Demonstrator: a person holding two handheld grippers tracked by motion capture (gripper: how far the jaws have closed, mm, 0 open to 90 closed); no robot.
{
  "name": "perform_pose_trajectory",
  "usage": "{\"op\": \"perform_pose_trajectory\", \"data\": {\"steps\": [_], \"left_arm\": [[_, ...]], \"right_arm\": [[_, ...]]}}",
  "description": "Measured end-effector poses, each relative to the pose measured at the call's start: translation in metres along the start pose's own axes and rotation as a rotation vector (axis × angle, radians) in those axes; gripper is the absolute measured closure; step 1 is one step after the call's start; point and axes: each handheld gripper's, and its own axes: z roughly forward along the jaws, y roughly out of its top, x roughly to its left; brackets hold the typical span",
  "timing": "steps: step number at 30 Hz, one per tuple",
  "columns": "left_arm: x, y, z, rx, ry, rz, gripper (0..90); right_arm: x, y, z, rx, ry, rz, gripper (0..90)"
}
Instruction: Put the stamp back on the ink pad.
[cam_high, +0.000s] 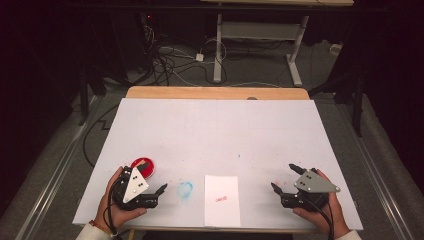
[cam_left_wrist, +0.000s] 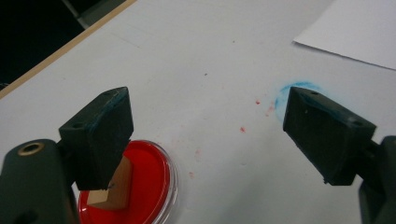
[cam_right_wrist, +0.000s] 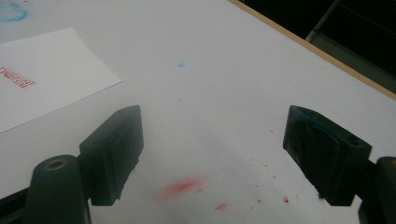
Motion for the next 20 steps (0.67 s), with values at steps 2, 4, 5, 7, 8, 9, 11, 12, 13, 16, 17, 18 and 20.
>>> {"op": "perform_pose_trajectory", "data": {"steps": [2, 4, 5, 7, 8, 9, 11, 12, 13, 16, 17, 18, 20], "left_arm": [[-0.0003, 0.0, 0.0006, 0.004, 0.001, 0.002, 15.8], [-0.0002, 0.0001, 0.002, 0.011, 0.005, 0.001, 15.8], [0.0, 0.0001, 0.0024, 0.013, 0.004, -0.001, 15.8], [0.0006, 0.0002, 0.003, 0.011, 0.001, -0.005, 15.9], [0.0009, 0.0003, 0.0032, 0.011, 0.002, -0.005, 15.8], [0.0011, 0.0005, 0.0033, 0.011, 0.002, -0.006, 15.8], [0.0014, 0.0008, 0.0036, 0.008, 0.0, -0.013, 15.8], [0.0015, 0.0009, 0.0038, 0.008, -0.001, -0.013, 15.8], [0.0014, 0.0012, 0.0039, 0.009, -0.001, -0.012, 15.8], [0.0017, 0.0021, 0.0049, 0.009, -0.004, -0.015, 15.8], [0.0019, 0.0023, 0.0054, 0.009, -0.005, -0.017, 15.8], [0.0023, 0.0027, 0.0058, 0.011, -0.006, -0.018, 15.8], [0.0027, 0.0036, 0.0076, 0.008, -0.009, -0.024, 15.8]], "right_arm": [[0.0004, 0.0001, -0.0001, 0.0, 0.001, -0.001, 20.3], [0.0, -0.0001, -0.0001, -0.002, 0.003, -0.001, 20.3], [-0.0003, -0.0003, -0.0001, -0.001, 0.003, 0.0, 20.3], [-0.0011, -0.0008, 0.0002, 0.0, 0.004, 0.003, 20.3], [-0.0015, -0.001, 0.0003, 0.0, 0.004, 0.002, 20.3], [-0.0016, -0.0011, 0.0004, 0.0, 0.005, 0.003, 20.3], [-0.0016, -0.0013, 0.0004, 0.001, 0.005, 0.002, 20.3], [-0.0017, -0.0015, 0.0001, 0.002, 0.005, 0.002, 20.3], [-0.0019, -0.0016, -0.0001, 0.002, 0.005, 0.004, 20.3], [-0.0026, -0.0021, -0.0003, -0.001, 0.003, 0.007, 20.3], [-0.0029, -0.0022, -0.0002, -0.001, 0.003, 0.008, 20.3], [-0.0031, -0.0023, 0.0, -0.001, 0.004, 0.009, 20.3], [-0.0036, -0.0026, 0.0005, 0.001, 0.003, 0.012, 20.3]]}}
